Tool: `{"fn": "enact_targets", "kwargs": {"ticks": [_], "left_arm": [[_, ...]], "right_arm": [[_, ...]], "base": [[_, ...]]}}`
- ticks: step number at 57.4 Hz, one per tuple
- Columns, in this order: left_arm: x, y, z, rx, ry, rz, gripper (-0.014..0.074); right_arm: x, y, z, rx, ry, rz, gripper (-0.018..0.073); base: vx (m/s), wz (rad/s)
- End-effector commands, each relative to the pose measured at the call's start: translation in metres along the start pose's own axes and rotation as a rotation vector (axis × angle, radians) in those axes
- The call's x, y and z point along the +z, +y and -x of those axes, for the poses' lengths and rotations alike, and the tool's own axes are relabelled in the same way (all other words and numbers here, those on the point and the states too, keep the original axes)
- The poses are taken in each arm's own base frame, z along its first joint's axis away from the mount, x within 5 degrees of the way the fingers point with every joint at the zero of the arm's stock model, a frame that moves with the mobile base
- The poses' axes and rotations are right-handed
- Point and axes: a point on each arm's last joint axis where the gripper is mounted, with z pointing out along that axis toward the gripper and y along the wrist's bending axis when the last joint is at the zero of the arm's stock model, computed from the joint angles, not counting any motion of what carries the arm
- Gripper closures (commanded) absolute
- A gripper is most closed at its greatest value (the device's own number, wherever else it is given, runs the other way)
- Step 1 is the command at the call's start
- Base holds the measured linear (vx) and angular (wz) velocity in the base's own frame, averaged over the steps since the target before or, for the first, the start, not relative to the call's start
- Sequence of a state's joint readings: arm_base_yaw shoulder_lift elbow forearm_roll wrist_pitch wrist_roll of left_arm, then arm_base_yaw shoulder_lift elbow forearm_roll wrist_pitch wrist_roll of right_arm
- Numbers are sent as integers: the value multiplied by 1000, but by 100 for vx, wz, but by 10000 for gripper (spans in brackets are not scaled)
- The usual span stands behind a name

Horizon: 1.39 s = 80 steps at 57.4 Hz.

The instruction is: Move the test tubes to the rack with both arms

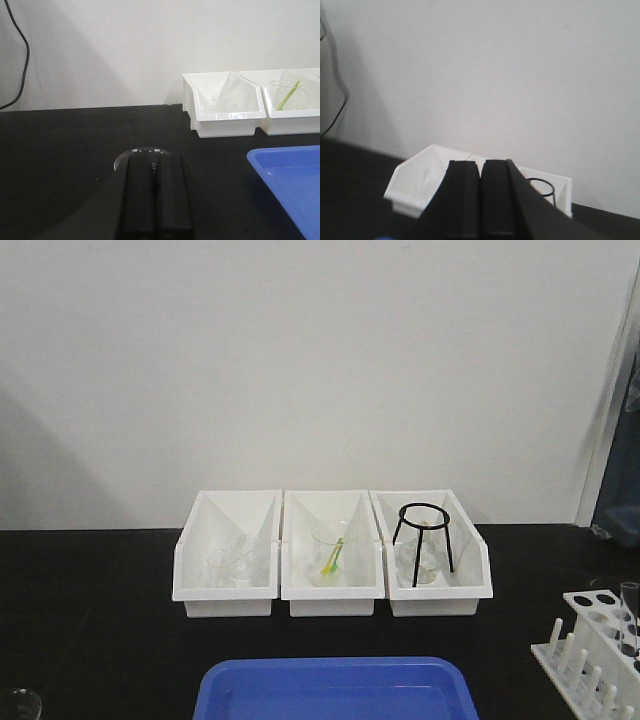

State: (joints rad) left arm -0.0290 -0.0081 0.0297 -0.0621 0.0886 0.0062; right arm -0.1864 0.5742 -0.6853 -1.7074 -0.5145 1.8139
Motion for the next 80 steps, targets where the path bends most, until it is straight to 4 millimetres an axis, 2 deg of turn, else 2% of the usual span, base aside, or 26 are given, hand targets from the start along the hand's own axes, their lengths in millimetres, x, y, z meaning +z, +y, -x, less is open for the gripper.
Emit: {"fn": "enact_targets", "kwargs": {"ticks": [1,10,22,26,36,45,49,55,70,76,80], "left_arm": [[0,1,-1,-10,-69,3,617],[0,1,-1,-10,-69,3,617],[0,1,-1,-10,-69,3,617],[0,1,-1,-10,-69,3,617],[0,1,-1,-10,-69,3,617],[0,1,-1,-10,-69,3,617],[0,1,-1,-10,-69,3,617],[0,1,-1,-10,-68,3,617],[0,1,-1,-10,-68,3,617],[0,1,-1,-10,-68,3,617],[0,1,-1,-10,-68,3,617]], "right_arm": [[1,-20,15,214,-116,-196,567],[7,-40,11,420,-158,-343,567],[28,-54,-3,502,-99,-371,567],[34,-57,-7,432,-72,-370,567],[37,-55,-17,103,-44,-333,567],[17,-47,-40,0,-25,-378,567],[5,-40,-57,-66,35,-381,567],[-17,-29,-82,-75,99,-361,567],[-66,-13,-150,-84,121,-333,567],[-77,-11,-175,-126,102,-334,567],[-79,-11,-187,-93,91,-336,567]], "base": [[0,0],[0,0],[0,0],[0,0],[0,0],[0,0],[0,0],[0,0],[0,0],[0,0],[0,0]]}}
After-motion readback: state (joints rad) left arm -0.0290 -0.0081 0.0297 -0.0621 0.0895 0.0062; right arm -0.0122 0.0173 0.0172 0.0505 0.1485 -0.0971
